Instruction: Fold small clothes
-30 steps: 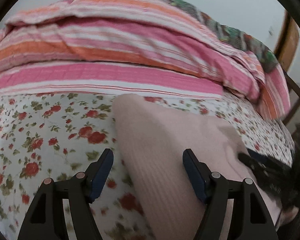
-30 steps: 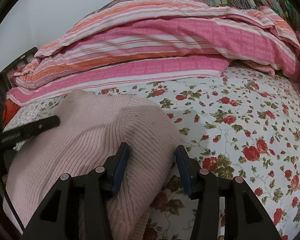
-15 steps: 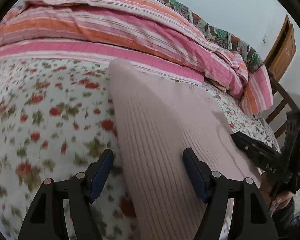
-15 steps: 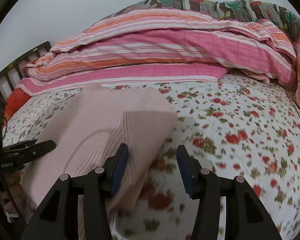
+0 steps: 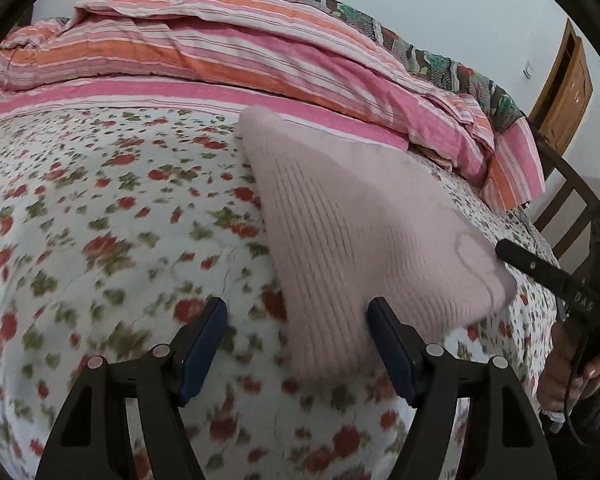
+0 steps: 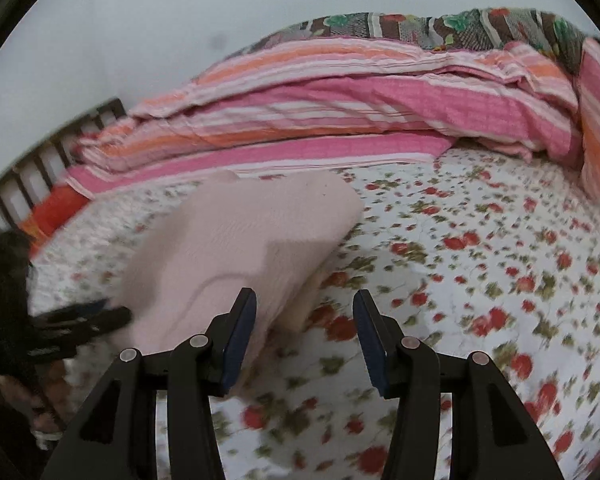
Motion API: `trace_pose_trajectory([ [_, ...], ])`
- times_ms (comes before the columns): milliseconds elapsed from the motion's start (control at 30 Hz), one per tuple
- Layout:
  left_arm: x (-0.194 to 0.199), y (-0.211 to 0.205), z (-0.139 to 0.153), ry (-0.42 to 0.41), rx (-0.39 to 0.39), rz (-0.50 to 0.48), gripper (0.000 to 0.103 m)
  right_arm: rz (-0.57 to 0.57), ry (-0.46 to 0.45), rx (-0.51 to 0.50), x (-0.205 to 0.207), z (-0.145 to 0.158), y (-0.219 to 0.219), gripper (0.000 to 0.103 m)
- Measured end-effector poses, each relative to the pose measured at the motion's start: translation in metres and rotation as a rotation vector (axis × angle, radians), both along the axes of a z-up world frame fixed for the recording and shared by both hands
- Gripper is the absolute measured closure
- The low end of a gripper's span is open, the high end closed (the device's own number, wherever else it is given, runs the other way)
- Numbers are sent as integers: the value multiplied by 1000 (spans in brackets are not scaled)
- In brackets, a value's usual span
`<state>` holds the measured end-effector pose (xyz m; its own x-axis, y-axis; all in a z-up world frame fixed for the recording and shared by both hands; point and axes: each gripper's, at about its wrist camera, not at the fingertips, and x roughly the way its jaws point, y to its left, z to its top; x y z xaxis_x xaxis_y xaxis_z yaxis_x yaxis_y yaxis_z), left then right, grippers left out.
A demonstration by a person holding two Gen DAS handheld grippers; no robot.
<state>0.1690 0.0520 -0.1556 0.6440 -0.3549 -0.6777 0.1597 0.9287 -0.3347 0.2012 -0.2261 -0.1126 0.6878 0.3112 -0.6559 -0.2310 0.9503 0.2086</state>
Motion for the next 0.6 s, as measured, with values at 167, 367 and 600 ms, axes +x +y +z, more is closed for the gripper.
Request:
trace_pose_trajectory([
  [167,-23,-1,3,-31,31,-48,31,56,1,44,-12,1,10,53],
  [367,-22,-7,-5,-11,106,-39,34,94,29,79,-17,-9,22,53],
  [600,-22,-8,-1,-29,72,-58,35,146,64,126,-16,-15,28,90],
])
